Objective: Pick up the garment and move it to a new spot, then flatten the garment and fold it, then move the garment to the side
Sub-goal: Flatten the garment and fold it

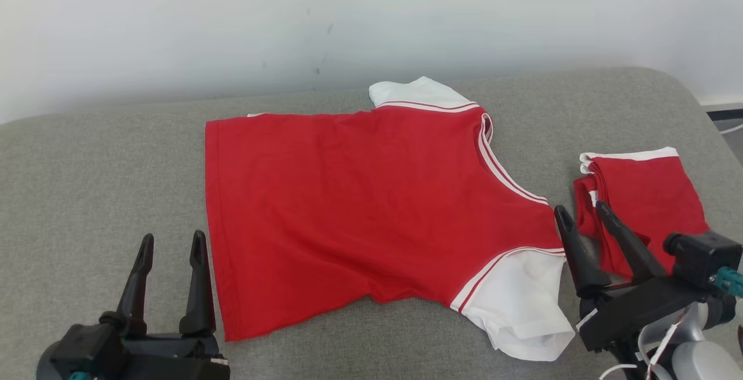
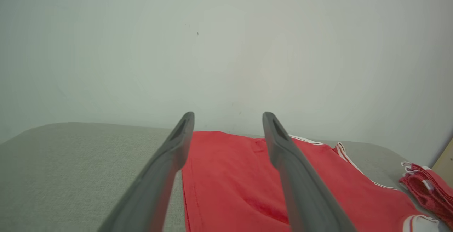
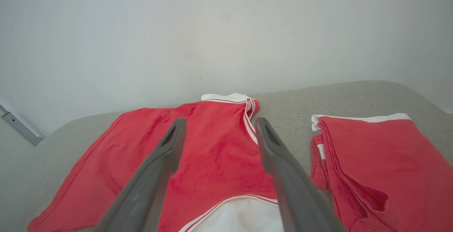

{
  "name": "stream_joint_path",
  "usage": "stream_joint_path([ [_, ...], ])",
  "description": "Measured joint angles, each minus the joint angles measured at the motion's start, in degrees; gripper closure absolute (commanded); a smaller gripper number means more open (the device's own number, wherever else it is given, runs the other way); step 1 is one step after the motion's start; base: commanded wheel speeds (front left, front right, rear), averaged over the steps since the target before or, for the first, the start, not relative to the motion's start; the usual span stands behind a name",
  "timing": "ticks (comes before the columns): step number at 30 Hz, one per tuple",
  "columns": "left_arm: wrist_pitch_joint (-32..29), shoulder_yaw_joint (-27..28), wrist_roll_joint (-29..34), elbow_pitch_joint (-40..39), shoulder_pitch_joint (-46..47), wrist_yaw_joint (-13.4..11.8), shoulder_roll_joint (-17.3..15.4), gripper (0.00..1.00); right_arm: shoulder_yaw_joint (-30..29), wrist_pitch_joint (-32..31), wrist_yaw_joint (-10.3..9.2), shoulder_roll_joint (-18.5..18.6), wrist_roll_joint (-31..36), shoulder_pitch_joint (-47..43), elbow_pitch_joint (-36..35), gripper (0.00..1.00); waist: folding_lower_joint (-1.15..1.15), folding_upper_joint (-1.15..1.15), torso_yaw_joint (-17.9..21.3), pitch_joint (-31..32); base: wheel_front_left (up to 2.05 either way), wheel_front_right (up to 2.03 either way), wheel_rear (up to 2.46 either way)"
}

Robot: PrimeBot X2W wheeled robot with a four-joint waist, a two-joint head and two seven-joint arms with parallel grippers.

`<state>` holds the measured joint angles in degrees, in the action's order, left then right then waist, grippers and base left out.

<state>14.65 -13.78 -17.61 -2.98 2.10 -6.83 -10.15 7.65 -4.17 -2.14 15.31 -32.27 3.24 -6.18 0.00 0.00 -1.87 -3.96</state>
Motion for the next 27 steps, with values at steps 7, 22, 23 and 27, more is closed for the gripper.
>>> stream_joint_path([
  [7,0.01,-0.40,1.64,3.50,-0.22,-0.21,-0.09,0.00,-0.88,6.65,-2.05,-1.99,2.70,-0.08,4.79,0.00,0.00,0.00,-0.41,1.96,0.00,0.00,0.00],
  [22,-0.09,-0.52,1.87,5.71,-2.29,-0.21,-0.37,0.00,-3.57,15.13,-3.42,-4.23,4.35,-0.40,7.81,0.00,0.00,0.00,-0.55,4.21,0.00,0.00,0.00],
  [23,-0.09,-0.53,1.87,5.71,-2.29,-0.21,-0.35,0.00,-3.77,15.48,-3.42,-4.45,4.22,-0.44,7.81,0.00,-0.01,0.00,-0.57,4.21,0.00,0.00,0.00],
  [27,-0.35,-0.78,1.98,5.68,-2.75,-0.21,-0.71,0.00,-3.89,16.08,-3.42,-4.57,4.21,-0.80,7.62,0.00,-0.01,0.00,-0.70,4.05,0.00,0.00,0.00],
])
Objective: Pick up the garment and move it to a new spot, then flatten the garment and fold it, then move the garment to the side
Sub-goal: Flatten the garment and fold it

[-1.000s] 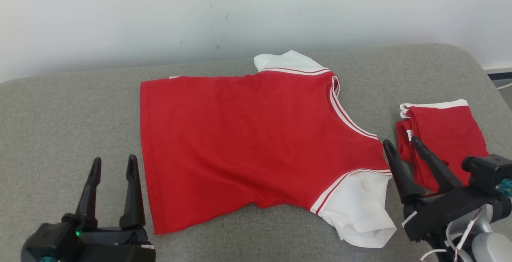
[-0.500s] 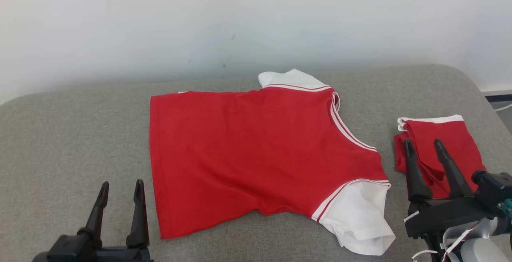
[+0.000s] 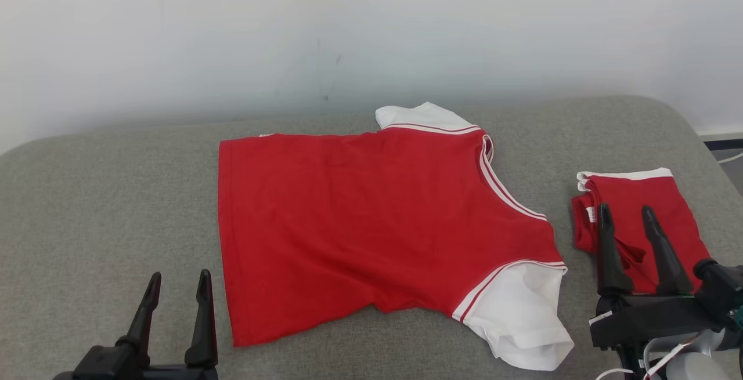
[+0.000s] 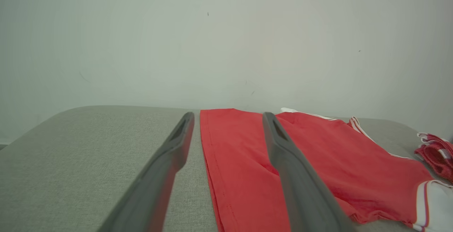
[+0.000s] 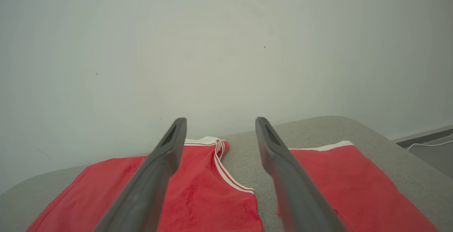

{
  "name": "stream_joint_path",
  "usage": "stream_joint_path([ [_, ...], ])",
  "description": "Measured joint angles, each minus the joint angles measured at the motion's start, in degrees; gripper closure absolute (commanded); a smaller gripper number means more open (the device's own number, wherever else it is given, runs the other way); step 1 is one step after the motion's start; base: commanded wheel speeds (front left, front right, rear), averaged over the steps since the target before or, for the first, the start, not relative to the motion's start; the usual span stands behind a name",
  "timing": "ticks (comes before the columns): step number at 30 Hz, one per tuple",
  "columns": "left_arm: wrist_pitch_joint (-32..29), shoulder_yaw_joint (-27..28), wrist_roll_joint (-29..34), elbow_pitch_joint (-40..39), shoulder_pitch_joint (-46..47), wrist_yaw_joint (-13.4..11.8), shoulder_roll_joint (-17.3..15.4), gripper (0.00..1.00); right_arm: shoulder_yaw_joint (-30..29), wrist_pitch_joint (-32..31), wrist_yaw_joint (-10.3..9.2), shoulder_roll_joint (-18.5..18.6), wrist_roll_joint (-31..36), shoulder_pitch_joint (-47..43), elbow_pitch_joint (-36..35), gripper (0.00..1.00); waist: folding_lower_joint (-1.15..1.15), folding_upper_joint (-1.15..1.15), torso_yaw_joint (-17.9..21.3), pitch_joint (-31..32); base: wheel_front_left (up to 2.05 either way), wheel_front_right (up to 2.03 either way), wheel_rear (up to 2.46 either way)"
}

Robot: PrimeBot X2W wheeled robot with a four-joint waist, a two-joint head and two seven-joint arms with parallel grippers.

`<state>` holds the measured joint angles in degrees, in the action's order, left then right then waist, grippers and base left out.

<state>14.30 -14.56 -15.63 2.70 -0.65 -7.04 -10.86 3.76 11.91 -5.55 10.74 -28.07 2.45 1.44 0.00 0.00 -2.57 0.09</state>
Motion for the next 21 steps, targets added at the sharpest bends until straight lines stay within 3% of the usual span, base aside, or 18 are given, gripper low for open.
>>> stream_joint_path([
  [8,-0.81,-0.37,-0.45,0.74,0.00,0.60,-0.11,0.00,0.74,0.71,0.60,0.25,0.66,-0.04,0.77,0.00,0.01,0.00,-0.14,-1.37,0.00,0.00,0.00],
  [21,-11.95,-2.97,-4.71,11.21,0.05,3.97,0.40,0.00,3.41,1.19,2.63,0.87,2.00,1.12,1.58,0.00,0.00,0.00,0.96,-2.99,0.00,0.00,0.00],
])
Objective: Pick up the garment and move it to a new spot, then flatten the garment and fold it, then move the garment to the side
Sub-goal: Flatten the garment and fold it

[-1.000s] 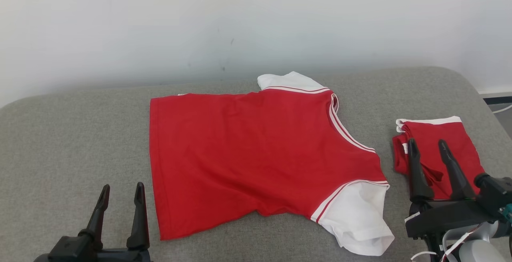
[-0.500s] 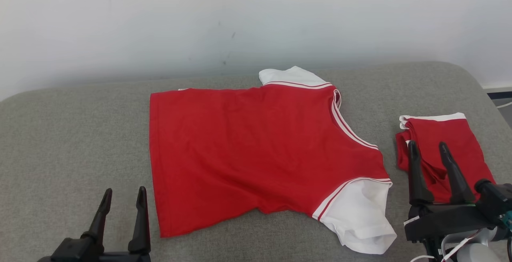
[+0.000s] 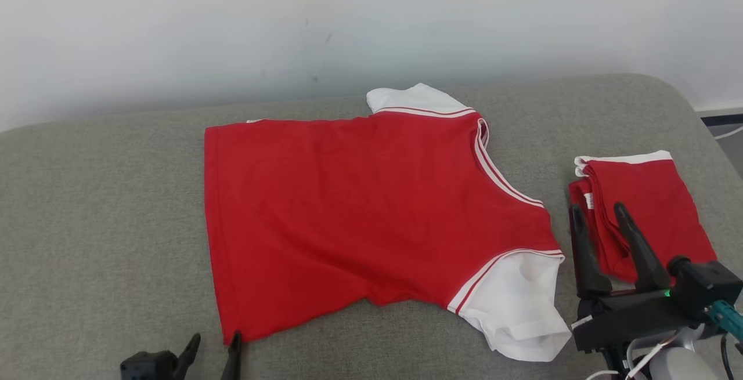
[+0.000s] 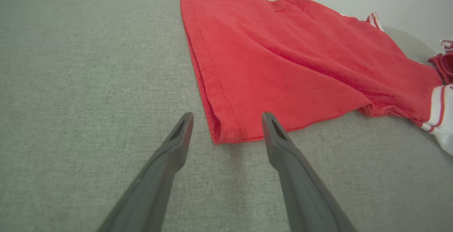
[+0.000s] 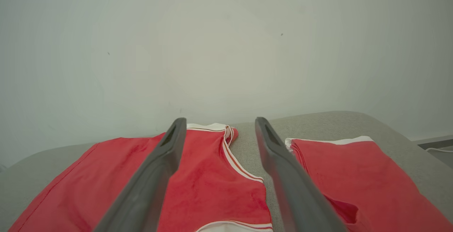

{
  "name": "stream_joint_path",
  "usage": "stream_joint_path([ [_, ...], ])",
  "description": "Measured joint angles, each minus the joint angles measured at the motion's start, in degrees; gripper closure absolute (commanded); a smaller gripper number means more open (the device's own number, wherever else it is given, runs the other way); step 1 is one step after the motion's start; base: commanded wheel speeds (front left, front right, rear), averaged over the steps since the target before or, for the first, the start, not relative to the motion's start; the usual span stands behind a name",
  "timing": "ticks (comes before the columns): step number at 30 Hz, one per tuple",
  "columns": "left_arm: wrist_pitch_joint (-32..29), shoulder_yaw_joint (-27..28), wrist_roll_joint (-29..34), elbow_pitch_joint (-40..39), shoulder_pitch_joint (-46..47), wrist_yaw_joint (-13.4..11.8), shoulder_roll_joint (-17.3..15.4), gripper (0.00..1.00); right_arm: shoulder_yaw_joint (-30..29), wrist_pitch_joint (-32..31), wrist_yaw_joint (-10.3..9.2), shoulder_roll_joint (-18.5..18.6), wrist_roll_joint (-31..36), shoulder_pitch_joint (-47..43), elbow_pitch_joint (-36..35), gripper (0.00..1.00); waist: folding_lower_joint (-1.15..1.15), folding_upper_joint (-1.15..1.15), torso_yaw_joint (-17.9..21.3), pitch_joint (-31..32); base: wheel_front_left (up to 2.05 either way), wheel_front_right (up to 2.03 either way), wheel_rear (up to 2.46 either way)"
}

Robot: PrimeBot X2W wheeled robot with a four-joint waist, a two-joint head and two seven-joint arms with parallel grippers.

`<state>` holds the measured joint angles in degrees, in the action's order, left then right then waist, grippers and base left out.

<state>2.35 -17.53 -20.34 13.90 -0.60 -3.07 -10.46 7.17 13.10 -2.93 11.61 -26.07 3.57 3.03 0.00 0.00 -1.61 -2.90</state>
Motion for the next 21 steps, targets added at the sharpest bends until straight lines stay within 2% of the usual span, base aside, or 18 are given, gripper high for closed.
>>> stream_joint_path([
  [10,-4.85,-0.58,-1.37,6.58,4.17,1.12,0.34,0.01,0.15,0.10,0.49,0.24,0.57,1.00,0.51,0.00,0.00,0.00,1.12,-0.83,0.00,0.00,0.00],
  [11,-4.95,-0.64,-1.46,7.03,4.38,1.13,0.49,0.09,0.11,0.10,0.49,0.33,0.58,1.00,0.56,0.00,0.00,0.00,1.18,-0.87,0.00,0.00,0.00],
  [13,-5.35,-0.46,-1.58,7.70,4.56,1.12,0.59,0.12,0.23,0.10,0.58,0.33,0.62,1.04,0.65,0.00,0.00,0.00,1.32,-0.94,0.00,0.00,0.00],
  [21,-5.92,-0.42,-2.04,9.87,5.81,1.60,0.94,0.40,0.19,0.52,0.91,0.42,1.00,1.07,0.88,0.00,0.00,0.00,1.66,-1.30,0.00,0.00,0.00],
])
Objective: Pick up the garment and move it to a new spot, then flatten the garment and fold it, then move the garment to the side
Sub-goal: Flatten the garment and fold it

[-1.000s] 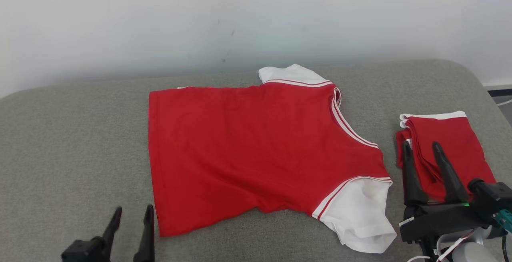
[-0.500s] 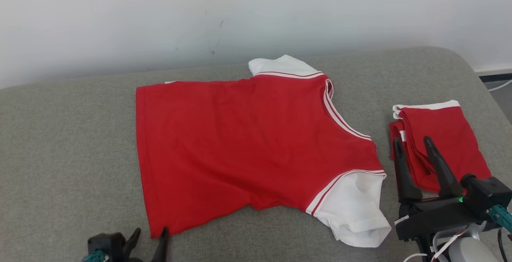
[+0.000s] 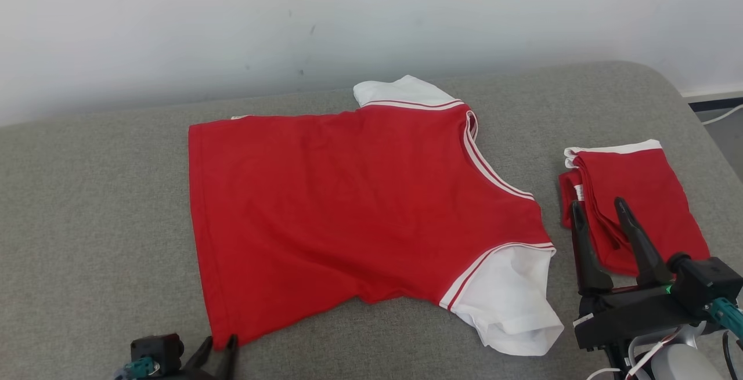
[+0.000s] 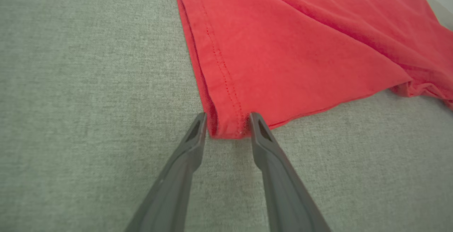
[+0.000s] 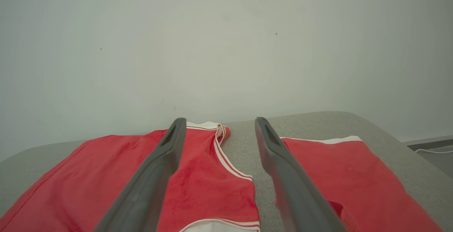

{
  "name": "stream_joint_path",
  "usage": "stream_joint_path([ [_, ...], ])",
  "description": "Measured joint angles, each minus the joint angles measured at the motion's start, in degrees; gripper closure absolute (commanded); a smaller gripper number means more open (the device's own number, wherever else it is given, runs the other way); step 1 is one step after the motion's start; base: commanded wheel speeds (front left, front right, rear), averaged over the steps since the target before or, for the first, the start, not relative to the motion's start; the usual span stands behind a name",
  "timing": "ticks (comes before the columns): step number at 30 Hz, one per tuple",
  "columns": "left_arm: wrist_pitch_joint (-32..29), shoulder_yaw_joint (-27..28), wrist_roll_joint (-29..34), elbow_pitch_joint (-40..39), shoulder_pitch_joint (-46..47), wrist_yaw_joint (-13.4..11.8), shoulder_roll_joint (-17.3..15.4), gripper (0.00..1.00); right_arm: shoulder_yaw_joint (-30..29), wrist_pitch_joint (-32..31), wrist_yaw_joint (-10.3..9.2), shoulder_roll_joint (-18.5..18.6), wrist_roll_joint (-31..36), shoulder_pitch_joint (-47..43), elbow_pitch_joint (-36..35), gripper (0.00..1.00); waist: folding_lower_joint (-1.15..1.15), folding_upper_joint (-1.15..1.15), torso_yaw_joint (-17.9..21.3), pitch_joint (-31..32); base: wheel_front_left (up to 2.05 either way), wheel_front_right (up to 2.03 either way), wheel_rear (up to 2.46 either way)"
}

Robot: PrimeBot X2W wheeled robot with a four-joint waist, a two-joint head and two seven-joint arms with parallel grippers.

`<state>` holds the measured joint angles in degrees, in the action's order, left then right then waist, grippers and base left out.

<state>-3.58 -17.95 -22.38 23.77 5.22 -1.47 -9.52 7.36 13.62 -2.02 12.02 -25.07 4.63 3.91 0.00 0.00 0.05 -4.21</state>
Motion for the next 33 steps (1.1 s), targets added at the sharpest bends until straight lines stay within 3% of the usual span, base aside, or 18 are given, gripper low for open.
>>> stream_joint_path([
  [1,0.00,0.00,-0.08,0.19,0.15,0.04,0.03,0.44,-0.01,0.00,0.00,0.02,0.00,0.00,0.01,0.00,0.00,0.00,0.00,-0.05,0.00,0.00,0.00],
  [3,0.00,0.00,-0.21,0.65,0.35,0.08,0.10,0.63,-0.04,0.01,0.00,0.05,0.24,0.00,0.00,0.00,0.00,0.00,0.00,-0.15,0.00,0.00,0.00],
  [4,0.00,0.00,-0.29,0.86,0.38,0.35,0.11,0.75,-0.04,0.01,0.00,0.05,0.43,0.00,0.00,0.00,0.00,0.00,-0.02,-0.20,0.00,0.00,0.00],
  [5,0.00,-0.01,-0.33,1.05,0.46,0.49,0.12,0.98,-0.03,0.01,0.00,0.07,0.48,0.00,0.00,0.00,0.00,0.00,-0.03,-0.26,0.00,0.00,0.00],
  [12,0.08,1.02,-0.44,1.63,0.94,0.33,-0.15,1.00,0.13,-0.10,0.01,1.37,1.11,-0.20,0.22,0.00,0.00,0.00,-0.23,-0.96,0.00,0.00,0.00],
  [18,1.18,4.11,-0.42,1.46,1.16,-1.64,-2.85,1.00,-0.10,-2.16,0.08,2.91,1.19,-0.88,1.68,0.00,0.00,0.00,-0.91,-1.96,0.00,0.00,0.00],
  [22,1.37,3.91,-0.11,1.09,1.50,-2.05,-3.15,1.00,1.27,-5.97,1.38,3.96,0.94,-2.42,3.55,0.00,0.00,0.00,-1.45,-2.61,0.00,0.00,0.00],
  [27,1.45,1.98,0.18,0.70,1.83,-2.04,-1.21,1.00,3.65,-12.27,3.37,4.19,-1.57,-5.54,5.28,0.00,0.00,0.00,-2.18,-3.59,0.00,0.00,0.00],
  [33,2.10,1.56,0.18,0.66,1.94,-2.03,-0.73,1.00,4.35,-17.78,3.53,4.57,-2.23,-5.84,5.44,0.00,0.00,0.00,-2.41,-4.33,0.00,0.00,0.00],
])
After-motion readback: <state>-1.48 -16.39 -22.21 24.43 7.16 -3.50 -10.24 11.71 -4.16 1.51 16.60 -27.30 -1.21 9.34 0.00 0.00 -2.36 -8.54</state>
